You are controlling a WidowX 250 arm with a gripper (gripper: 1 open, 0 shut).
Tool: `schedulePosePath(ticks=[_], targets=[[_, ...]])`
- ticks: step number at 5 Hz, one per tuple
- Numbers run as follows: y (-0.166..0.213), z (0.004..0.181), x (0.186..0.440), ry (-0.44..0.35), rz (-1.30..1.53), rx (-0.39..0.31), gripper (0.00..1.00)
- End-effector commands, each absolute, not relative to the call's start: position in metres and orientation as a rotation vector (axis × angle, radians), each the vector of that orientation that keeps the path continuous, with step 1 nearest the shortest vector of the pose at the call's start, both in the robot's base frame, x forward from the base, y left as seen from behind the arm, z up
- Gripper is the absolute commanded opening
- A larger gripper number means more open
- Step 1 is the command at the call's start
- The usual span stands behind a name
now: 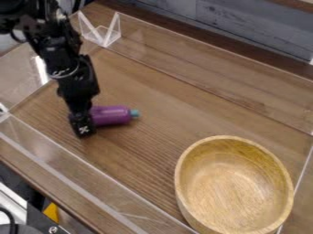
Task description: Put the purple eggplant in the brown bowl
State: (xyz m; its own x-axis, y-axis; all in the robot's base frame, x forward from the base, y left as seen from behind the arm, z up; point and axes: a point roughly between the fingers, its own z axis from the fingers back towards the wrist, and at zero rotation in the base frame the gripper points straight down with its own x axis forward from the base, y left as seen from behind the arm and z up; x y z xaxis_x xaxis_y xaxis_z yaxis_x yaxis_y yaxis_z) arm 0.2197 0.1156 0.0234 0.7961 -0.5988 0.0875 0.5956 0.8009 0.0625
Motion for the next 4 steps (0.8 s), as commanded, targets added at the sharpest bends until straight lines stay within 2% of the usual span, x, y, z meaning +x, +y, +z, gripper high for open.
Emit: schedulePosePath(ticks=[1,2,3,4], targets=[[0.107,0.028,0.230,-0.147,-0.655,0.059,1.00],[0.095,0.026,0.232,-0.158,-0.666,0.056,1.00],[0.105,0.031,0.242,-0.163,-0.634,0.057,0.00],[0.116,0.038,0.250,-0.170,-0.600,0.054,0.00]])
